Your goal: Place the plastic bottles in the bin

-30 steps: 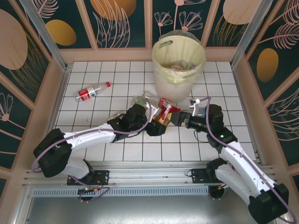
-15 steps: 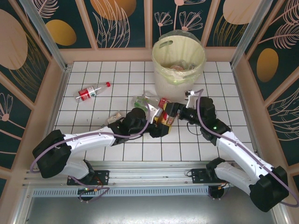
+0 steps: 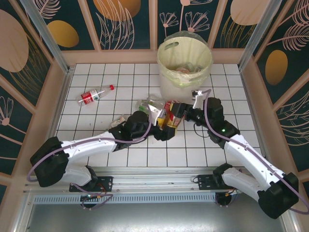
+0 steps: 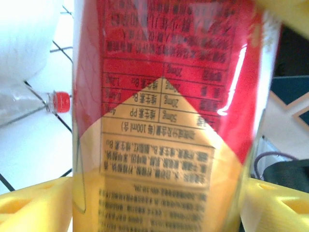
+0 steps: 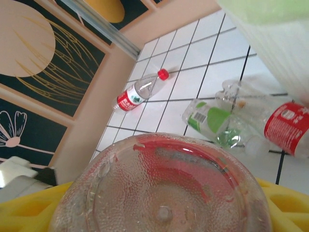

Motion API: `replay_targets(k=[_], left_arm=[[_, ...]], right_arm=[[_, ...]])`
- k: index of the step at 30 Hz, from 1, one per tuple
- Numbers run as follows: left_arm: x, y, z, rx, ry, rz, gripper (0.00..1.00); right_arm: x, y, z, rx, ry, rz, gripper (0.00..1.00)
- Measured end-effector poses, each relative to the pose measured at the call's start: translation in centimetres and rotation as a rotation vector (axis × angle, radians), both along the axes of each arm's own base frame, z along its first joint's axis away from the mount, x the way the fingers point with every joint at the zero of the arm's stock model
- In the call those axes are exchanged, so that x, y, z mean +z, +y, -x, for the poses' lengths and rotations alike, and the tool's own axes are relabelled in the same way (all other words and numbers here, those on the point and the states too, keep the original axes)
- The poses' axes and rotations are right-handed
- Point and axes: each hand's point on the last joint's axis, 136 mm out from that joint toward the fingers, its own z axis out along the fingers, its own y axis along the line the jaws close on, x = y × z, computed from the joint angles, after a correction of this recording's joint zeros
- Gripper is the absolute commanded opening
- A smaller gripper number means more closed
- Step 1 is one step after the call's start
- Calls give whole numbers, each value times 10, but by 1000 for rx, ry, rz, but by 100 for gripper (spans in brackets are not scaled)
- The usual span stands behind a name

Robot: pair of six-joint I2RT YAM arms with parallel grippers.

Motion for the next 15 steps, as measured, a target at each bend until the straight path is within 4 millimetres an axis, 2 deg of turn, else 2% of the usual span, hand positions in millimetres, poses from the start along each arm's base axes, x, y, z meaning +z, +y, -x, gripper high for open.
replay_targets(k=[5,9,15], left_arm=[[38,11,1,24,-78,63,97],[57,20,1,45,-130,63,98],[74,38,3,77,-197,33,98]], right_arm=[[39,-10,-4,-33,-105,34,61],[88,-22,-11,-86,-226,56,61],[163,-50,-27,-202,-400,85,61]])
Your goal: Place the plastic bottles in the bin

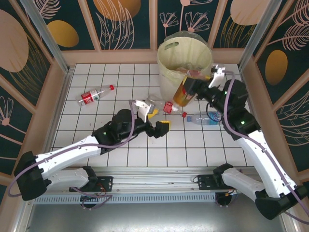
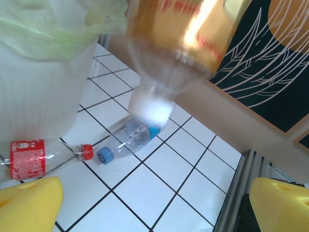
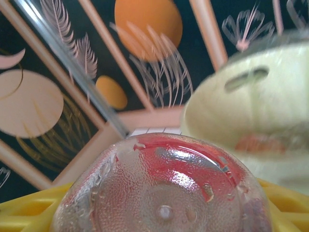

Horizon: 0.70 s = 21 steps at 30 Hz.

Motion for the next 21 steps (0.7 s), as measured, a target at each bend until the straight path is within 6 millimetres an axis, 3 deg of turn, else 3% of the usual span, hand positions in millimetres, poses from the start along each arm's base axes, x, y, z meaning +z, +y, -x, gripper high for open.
replay_targets(k=[5,10,16,21], left_arm=[[24,18,4,31,-73,17,99],[48,34,7,70,-140,53,99],[39,39,2,102,-129,15,98],[31,41,0,119,-127,-24,99]], right_arm=[[40,-18,-22,-91,-89,35,61],[62,-33,-57,-187,-130,77,61],[67,-36,-99,-253,-141,124,61],[53,-37,-136,-298,-118,177,61]])
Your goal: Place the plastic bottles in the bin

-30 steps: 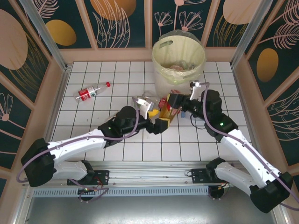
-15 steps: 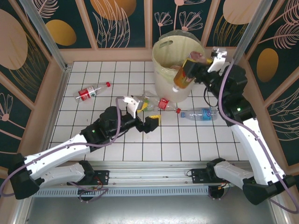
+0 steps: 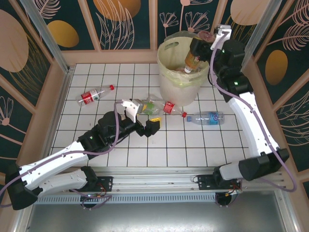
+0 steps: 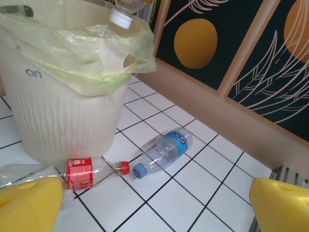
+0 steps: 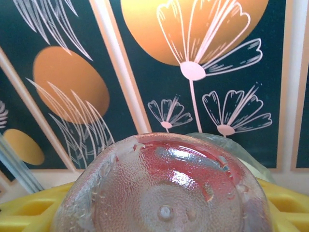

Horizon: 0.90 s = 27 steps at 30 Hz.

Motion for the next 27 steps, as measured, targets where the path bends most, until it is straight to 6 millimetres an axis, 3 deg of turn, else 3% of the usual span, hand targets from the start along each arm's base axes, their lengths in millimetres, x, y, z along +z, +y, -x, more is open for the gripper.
replay_targets(k=[6,12,19,27], left_arm=[[-4,4,-3,28,1,-34,98],[-10,5,-5,38,15,-61,99],[-19,1,-8,36,35,-103,99],[-29,-1,-9,35,54,-133,98]], right_arm=[[-20,3,-42,-18,40,30,62],[-36,19,-79,18,76,56,62],[-71,32,-114,32,145,75,62],[-110,29,-150,-35,233,126,63]])
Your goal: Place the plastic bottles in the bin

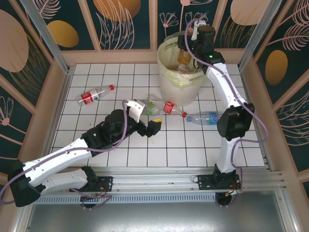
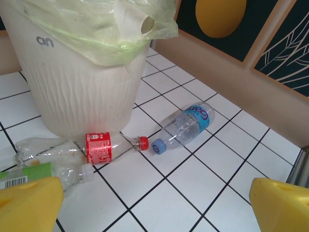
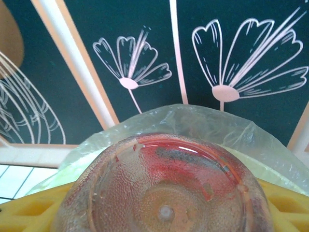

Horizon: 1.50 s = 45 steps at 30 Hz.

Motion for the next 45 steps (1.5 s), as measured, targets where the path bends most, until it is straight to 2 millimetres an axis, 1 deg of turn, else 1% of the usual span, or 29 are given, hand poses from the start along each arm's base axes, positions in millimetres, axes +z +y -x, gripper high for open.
replay_targets(k=[5,8,12,19,25,28,32,39,42,45], left_arm=[[-8,-3,-2,-1,11,-22,98],[-14,-6,-4,-1,21,-38,98],[-17,-9,-6,-3,23,-50,98],[-17,-9,-6,-4,23,-51,99],[-17,-9,-6,-4,23,-51,98],[-17,-9,-6,-4,23,-51,98],[-17,-10,-6,-7,24,-49,98],[-17,-10,-6,-7,24,-49,99],[-17,-10,-6,-7,24,-49,98],[-17,-10,-6,-7,24,-49,99]], right_arm=[[-8,-3,-15,-36,25,21,73],[-11,-4,-16,-48,37,29,79],[-10,-5,-15,-52,43,33,83],[-8,-5,-14,-50,42,36,82],[-6,-10,-8,-64,48,46,83],[0,-15,-6,-80,42,47,86],[4,-19,-5,-71,40,38,86],[9,-17,-4,-68,50,1,88],[0,-13,-9,-72,68,-16,89],[-16,-8,-18,-81,97,-26,89]])
